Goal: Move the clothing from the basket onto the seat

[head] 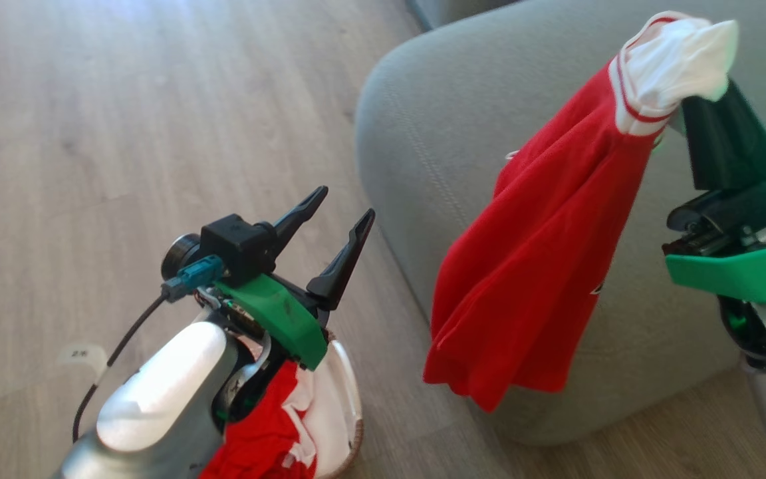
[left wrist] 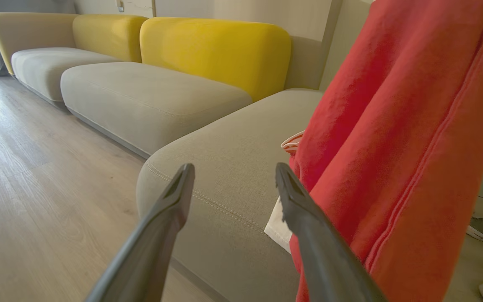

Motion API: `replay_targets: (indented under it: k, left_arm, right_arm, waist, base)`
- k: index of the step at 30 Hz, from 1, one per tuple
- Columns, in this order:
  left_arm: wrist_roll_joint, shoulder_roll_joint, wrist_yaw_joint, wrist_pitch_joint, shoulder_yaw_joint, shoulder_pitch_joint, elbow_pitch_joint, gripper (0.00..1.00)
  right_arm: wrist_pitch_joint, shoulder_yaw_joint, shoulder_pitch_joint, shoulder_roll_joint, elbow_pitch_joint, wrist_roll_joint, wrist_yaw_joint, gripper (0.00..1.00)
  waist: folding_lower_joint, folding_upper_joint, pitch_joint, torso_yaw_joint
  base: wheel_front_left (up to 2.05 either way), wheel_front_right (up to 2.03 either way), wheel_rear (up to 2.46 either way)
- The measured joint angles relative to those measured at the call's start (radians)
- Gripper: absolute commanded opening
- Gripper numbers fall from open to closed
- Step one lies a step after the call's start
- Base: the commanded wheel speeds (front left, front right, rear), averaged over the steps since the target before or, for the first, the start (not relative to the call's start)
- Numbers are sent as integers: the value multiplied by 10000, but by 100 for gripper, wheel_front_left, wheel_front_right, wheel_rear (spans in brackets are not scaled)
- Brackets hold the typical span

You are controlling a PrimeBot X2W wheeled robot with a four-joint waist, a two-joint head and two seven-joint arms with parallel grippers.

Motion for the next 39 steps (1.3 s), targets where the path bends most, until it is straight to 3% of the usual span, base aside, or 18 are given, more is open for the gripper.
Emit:
replay_targets:
  k: [14,24,31,39]
  left_arm:
    - [98,71,188,-58,-205,14,-330,100]
    - [98,79,226,-44,-257,12,-479,100]
    - [151,184,255,63,-268,-13,-577,100]
    - [238,303,242,399,-332,-396,-825,100]
  right_arm:
    - [13,-347,375,163,-1089,-88,0,0]
    - [251,-385,185,36,-1375,-121,0,0]
    - [366,61,-2020,-1057,-920,520,0,0]
    - [523,744,-4770,-2468,855,1417,2,0]
  waist:
    - [0,0,460,-1709]
    - [0,0,750,-2012]
    - [0,0,1083,-1911]
    - [0,0,1743,-1413]
  base:
    - [0,0,0]
    - [0,0,0]
    - [0,0,0]
    - [0,0,0]
